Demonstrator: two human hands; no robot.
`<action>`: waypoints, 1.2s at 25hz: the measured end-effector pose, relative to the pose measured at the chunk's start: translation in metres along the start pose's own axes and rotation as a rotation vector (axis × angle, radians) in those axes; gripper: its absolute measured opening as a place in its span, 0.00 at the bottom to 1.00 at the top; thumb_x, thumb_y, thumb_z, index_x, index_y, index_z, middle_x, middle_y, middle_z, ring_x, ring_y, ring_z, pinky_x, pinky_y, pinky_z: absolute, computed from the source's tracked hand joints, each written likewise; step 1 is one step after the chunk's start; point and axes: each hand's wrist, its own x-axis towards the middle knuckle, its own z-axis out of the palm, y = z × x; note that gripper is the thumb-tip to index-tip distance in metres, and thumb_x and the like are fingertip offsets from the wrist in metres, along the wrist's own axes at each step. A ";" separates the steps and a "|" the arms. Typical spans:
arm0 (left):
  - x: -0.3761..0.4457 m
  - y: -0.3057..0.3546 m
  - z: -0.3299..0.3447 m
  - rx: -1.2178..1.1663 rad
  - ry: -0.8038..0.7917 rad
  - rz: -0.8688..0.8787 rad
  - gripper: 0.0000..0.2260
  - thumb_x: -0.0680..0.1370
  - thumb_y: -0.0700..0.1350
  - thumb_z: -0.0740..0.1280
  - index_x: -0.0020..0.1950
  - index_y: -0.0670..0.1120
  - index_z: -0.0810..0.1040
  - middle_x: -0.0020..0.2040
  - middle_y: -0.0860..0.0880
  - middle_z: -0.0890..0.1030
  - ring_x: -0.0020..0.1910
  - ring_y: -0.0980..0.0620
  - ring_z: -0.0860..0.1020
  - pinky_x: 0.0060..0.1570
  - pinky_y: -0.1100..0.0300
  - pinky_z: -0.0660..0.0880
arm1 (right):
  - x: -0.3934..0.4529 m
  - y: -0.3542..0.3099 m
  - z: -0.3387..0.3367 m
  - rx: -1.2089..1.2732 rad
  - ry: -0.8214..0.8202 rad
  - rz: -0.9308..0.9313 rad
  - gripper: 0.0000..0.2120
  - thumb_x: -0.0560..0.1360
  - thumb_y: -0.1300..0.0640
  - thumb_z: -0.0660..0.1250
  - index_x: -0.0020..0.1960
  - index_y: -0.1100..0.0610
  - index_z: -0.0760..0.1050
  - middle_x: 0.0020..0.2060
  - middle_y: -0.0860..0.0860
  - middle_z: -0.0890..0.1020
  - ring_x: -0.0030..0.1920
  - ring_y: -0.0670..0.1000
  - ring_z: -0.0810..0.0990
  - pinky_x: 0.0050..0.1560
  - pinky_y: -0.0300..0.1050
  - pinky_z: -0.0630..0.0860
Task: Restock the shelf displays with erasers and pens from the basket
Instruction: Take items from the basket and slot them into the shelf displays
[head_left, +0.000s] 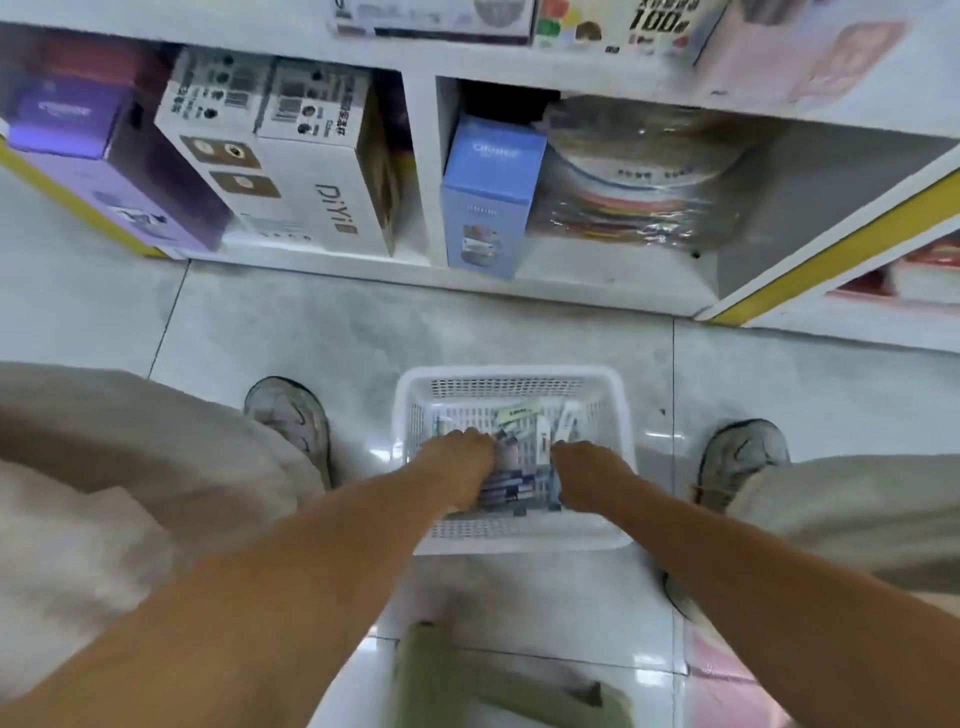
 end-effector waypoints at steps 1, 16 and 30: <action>0.006 0.004 0.012 0.024 0.015 -0.012 0.32 0.70 0.45 0.74 0.70 0.39 0.66 0.62 0.41 0.73 0.58 0.42 0.75 0.49 0.47 0.75 | 0.001 0.001 0.013 -0.017 0.036 0.015 0.20 0.78 0.62 0.62 0.68 0.65 0.67 0.63 0.62 0.76 0.61 0.60 0.78 0.57 0.52 0.78; 0.035 0.019 0.052 0.129 0.136 0.011 0.26 0.73 0.37 0.69 0.68 0.39 0.64 0.62 0.39 0.71 0.59 0.41 0.71 0.51 0.48 0.76 | 0.035 -0.014 0.045 0.420 0.267 0.377 0.19 0.78 0.62 0.63 0.66 0.64 0.63 0.59 0.60 0.74 0.50 0.60 0.83 0.42 0.48 0.77; 0.037 -0.005 0.008 -0.379 -0.096 0.068 0.09 0.79 0.42 0.65 0.59 0.44 0.76 0.49 0.47 0.80 0.46 0.48 0.79 0.45 0.56 0.75 | 0.019 0.023 -0.016 0.611 -0.011 0.195 0.14 0.71 0.68 0.69 0.56 0.59 0.77 0.50 0.56 0.81 0.44 0.56 0.83 0.47 0.51 0.84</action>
